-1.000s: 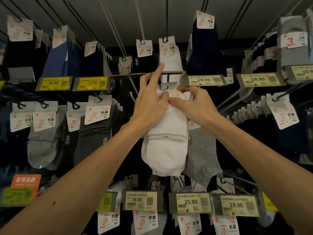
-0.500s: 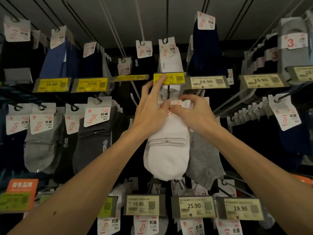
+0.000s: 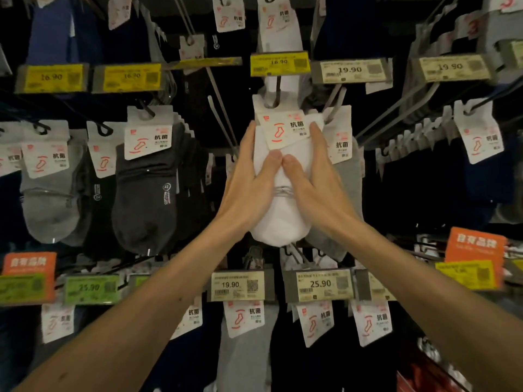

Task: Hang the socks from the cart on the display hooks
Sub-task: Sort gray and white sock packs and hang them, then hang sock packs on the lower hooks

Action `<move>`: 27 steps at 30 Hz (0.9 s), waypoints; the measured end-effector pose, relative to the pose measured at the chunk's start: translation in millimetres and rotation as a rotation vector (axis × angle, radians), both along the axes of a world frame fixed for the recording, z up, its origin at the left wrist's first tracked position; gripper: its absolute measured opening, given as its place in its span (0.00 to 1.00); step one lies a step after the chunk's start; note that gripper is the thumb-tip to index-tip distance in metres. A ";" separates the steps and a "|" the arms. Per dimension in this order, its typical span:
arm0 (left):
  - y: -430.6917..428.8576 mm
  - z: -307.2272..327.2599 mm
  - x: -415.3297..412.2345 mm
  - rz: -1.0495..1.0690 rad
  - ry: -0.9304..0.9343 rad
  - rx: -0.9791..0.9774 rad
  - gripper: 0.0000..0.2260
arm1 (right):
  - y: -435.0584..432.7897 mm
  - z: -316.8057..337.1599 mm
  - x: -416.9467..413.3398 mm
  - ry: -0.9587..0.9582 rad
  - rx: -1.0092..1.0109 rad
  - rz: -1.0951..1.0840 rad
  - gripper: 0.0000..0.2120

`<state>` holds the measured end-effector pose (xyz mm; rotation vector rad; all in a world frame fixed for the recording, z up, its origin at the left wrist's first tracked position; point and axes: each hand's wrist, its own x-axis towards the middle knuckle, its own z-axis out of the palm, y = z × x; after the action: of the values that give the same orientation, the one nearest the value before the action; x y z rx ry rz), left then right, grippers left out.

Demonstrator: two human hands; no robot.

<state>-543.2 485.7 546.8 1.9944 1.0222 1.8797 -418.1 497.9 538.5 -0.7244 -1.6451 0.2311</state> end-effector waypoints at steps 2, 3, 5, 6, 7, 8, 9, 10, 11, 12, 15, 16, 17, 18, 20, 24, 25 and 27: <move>5.4 1.5 -2.2 0.009 0.009 0.014 0.27 | 3.7 3.3 -2.7 -0.020 -0.017 -0.030 0.32; 8.4 1.6 -3.4 0.016 0.017 0.010 0.27 | 5.4 3.6 -3.5 -0.030 -0.024 -0.046 0.32; 12.5 1.0 -4.9 0.031 0.044 -0.005 0.27 | 8.7 2.8 -3.8 -0.045 -0.031 -0.071 0.33; 13.8 0.9 -5.3 0.029 0.054 -0.012 0.27 | 10.5 2.6 -3.9 -0.056 -0.034 -0.082 0.33; 14.2 0.4 -5.4 0.021 0.055 -0.022 0.26 | 12.5 2.5 -4.5 -0.072 -0.041 -0.093 0.33; 15.3 -0.1 -5.5 0.017 0.052 -0.034 0.26 | 13.9 2.5 -5.2 -0.086 -0.048 -0.103 0.33; 15.7 -1.2 -5.2 0.022 0.050 -0.046 0.26 | 15.1 2.0 -6.1 -0.099 -0.052 -0.113 0.33; 15.3 -3.4 -4.9 0.033 0.048 -0.052 0.26 | 15.0 0.7 -6.8 -0.109 -0.053 -0.121 0.33; 14.7 -5.7 -4.2 0.045 0.046 -0.049 0.27 | 14.7 -0.6 -7.1 -0.116 -0.048 -0.125 0.33; 14.2 -8.2 -3.5 0.047 0.048 -0.045 0.27 | 14.6 -2.5 -6.7 -0.117 -0.047 -0.123 0.33; 8.5 -14.0 -3.2 0.054 0.067 -0.041 0.27 | 9.3 -7.4 -2.5 -0.110 -0.074 -0.080 0.34; 5.8 -13.7 -4.1 0.060 0.070 -0.039 0.26 | 6.4 -7.1 -0.2 -0.110 -0.089 -0.063 0.34; 2.1 -13.2 -4.8 0.071 0.081 -0.029 0.26 | 2.7 -6.3 2.9 -0.112 -0.104 -0.050 0.34; -2.0 -13.4 -5.5 0.090 0.094 -0.010 0.25 | -3.3 -7.0 6.5 -0.117 -0.115 -0.037 0.34; -12.8 -15.4 -5.9 0.206 0.136 0.048 0.23 | -17.3 -12.4 14.8 -0.123 -0.116 -0.003 0.33; -46.3 -26.9 9.9 0.538 0.270 0.242 0.21 | -58.0 -32.1 44.0 -0.166 -0.096 -0.040 0.26; -56.3 -30.2 18.7 0.567 0.307 0.304 0.18 | -68.5 -39.7 57.1 -0.163 -0.102 -0.066 0.24; -73.6 -38.4 41.3 0.485 0.359 0.362 0.11 | -87.7 -62.4 90.1 -0.150 -0.101 -0.104 0.17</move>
<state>-501.8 412.1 508.4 2.5419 1.4574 2.1076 -328.0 410.2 476.1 -0.9206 -1.7417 0.1902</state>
